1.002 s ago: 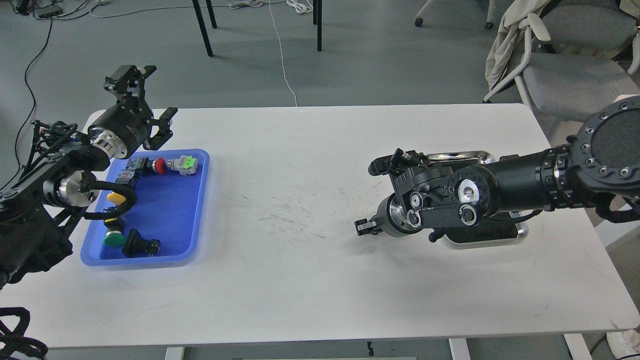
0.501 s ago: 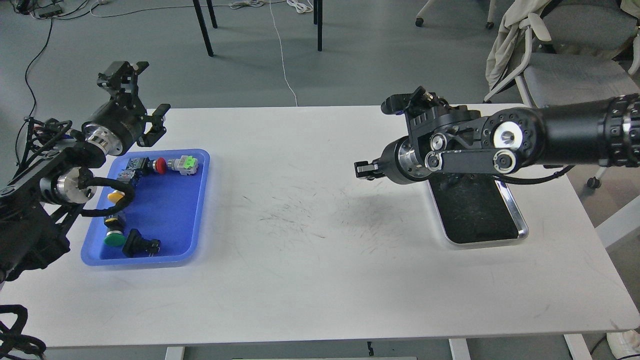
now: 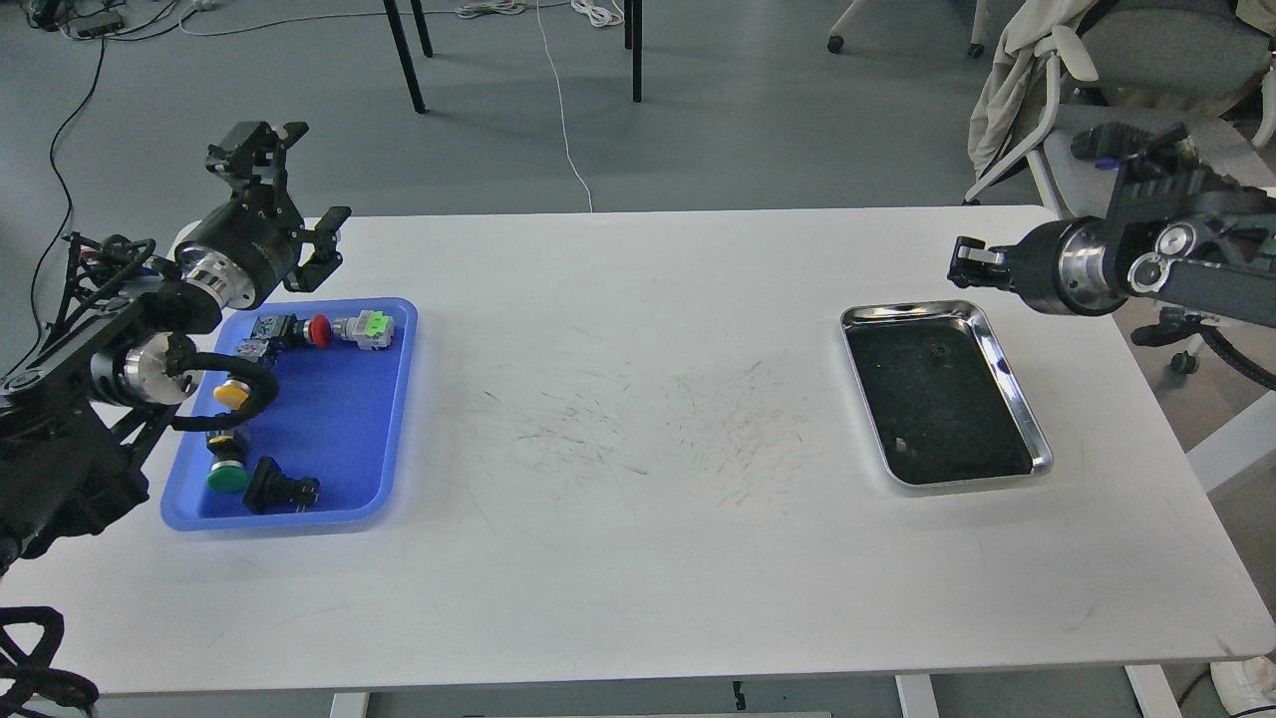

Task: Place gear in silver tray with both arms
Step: 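Lift the gear and carry it over the silver tray, then lower the gear into the silver tray, open and withdraw right gripper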

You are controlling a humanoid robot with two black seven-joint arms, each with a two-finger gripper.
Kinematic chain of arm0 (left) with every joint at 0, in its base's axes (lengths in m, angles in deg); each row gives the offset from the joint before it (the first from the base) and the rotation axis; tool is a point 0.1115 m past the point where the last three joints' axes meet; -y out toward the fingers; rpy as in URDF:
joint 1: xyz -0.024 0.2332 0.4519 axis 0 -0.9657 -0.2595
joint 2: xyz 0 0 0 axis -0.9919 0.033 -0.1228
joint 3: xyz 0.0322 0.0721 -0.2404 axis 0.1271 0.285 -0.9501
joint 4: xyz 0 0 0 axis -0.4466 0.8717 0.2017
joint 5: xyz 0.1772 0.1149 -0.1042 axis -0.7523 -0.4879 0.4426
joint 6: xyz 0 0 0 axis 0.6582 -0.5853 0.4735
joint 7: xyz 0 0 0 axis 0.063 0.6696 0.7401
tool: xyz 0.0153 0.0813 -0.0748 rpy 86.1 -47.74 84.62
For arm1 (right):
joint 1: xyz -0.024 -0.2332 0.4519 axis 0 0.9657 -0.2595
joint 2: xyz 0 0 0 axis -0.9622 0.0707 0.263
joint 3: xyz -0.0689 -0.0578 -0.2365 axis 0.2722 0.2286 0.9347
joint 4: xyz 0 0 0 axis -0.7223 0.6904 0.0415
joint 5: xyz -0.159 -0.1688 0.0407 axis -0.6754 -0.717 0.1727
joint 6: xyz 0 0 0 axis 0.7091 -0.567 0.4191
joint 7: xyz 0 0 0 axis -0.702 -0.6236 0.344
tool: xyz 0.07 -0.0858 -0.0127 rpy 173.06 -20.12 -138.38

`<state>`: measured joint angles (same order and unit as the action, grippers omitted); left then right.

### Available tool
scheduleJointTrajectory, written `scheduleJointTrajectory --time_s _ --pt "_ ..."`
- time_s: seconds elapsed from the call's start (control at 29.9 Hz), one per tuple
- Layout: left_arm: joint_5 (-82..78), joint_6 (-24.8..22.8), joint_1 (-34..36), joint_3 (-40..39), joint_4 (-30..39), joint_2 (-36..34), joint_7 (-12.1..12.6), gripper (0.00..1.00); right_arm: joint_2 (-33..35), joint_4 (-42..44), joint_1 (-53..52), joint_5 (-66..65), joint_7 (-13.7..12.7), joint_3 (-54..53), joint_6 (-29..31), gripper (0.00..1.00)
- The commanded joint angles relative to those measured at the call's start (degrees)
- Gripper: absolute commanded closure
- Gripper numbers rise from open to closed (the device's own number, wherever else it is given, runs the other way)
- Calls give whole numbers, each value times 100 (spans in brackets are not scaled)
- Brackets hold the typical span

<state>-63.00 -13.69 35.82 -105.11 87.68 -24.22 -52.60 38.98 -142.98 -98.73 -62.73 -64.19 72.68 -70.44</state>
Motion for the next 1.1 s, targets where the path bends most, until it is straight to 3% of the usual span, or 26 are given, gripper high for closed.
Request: scheduleJointTrajectory --time_s 0.0,0.53,0.63,0.7,0.8,0.9,1.0,1.07 --pt "-156 1 2 0 5 3 -4 2 15 17 532 -205 0 -127 -97 98" --pt "-183 1 -42 0 5 11 5 2 -38 17 1297 -688 8 -197 -167 98" --pt "-183 1 -42 0 5 11 -4 2 -73 17 1385 -688 8 -223 -290 93" --pt "-183 1 -42 0 5 3 -4 2 -108 8 1394 -680 0 -258 -369 79" --pt "-183 1 -42 0 5 3 -4 2 -108 -10 1394 -662 0 -390 -378 38" --pt "-183 1 -42 0 5 3 -4 2 -108 -36 1402 -627 0 -706 -387 27" --pt "-183 10 -24 0 -4 3 -4 2 -38 -193 1411 -609 0 -970 -378 6" --pt "-183 19 -15 0 -4 3 5 2 6 -343 1403 -592 0 -1032 -378 5"
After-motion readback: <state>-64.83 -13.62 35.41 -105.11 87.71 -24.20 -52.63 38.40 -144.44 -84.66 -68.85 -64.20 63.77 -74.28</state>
